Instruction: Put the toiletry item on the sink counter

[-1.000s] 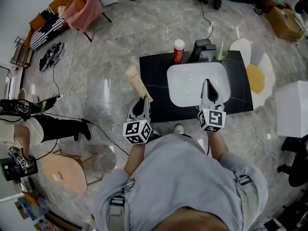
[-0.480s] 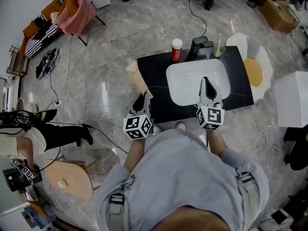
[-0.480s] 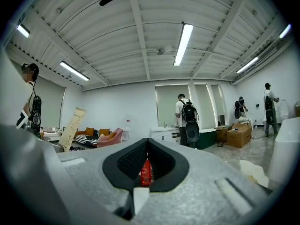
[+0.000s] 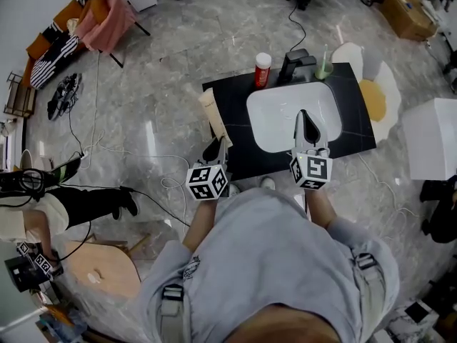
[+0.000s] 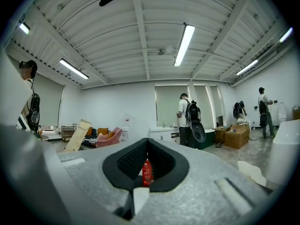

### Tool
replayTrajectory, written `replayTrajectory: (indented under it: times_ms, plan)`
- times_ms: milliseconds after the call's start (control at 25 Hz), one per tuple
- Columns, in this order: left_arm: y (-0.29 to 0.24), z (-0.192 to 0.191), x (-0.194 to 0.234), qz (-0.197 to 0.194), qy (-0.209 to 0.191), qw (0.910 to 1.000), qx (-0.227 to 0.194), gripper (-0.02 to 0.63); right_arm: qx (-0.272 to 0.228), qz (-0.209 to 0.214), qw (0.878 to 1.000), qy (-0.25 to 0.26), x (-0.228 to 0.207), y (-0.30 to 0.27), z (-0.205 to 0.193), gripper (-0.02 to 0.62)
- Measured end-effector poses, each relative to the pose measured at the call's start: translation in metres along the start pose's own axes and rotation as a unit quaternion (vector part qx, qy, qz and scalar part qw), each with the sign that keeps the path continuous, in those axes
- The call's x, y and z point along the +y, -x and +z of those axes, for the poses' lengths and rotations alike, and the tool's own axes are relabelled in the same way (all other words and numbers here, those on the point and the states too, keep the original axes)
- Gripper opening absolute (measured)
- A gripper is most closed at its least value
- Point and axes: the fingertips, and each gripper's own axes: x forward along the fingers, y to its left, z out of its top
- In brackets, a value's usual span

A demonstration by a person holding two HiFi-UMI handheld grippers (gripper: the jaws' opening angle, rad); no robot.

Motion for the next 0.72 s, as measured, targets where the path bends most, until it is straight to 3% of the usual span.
replayTrajectory:
  times_ms: [720]
  plan:
    - [-0.031,-0.050,0.016,-0.022,0.036,0.9965,0.072,0.035,0.018,-0.032,0.999,0.005,-0.016,0.004,-0.010,0.005]
